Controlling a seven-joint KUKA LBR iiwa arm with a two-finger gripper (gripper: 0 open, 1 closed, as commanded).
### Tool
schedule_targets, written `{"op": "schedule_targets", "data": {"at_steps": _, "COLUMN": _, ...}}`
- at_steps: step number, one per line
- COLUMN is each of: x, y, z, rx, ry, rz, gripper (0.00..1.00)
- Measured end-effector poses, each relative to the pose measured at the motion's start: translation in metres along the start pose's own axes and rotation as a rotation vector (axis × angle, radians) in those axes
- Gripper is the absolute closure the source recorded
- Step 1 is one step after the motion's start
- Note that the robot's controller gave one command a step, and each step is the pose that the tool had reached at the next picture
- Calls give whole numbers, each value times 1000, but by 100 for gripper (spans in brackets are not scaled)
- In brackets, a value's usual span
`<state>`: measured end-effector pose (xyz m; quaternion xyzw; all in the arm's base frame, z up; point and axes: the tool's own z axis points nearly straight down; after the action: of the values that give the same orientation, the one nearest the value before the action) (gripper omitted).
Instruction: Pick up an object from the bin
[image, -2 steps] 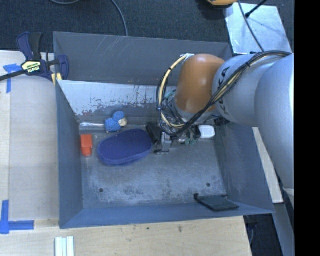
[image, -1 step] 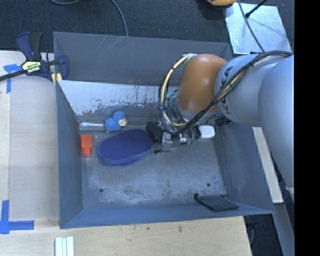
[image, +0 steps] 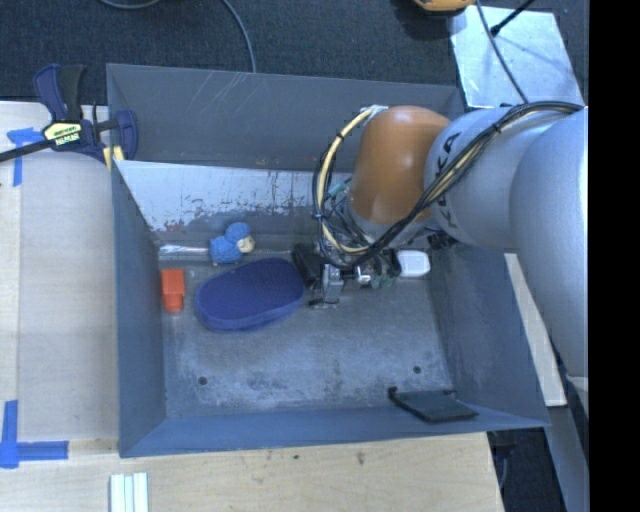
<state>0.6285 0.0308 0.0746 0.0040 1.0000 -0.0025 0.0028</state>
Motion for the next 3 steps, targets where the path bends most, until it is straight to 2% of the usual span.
{"op": "schedule_targets", "data": {"at_steps": 2, "x": -1, "y": 1, "z": 0, "rx": -2, "ry": -5, "rz": -51, "gripper": 100}}
{"op": "schedule_targets", "data": {"at_steps": 3, "x": 4, "y": 5, "z": 0, "rx": -1, "ry": -6, "rz": -62, "gripper": 100}}
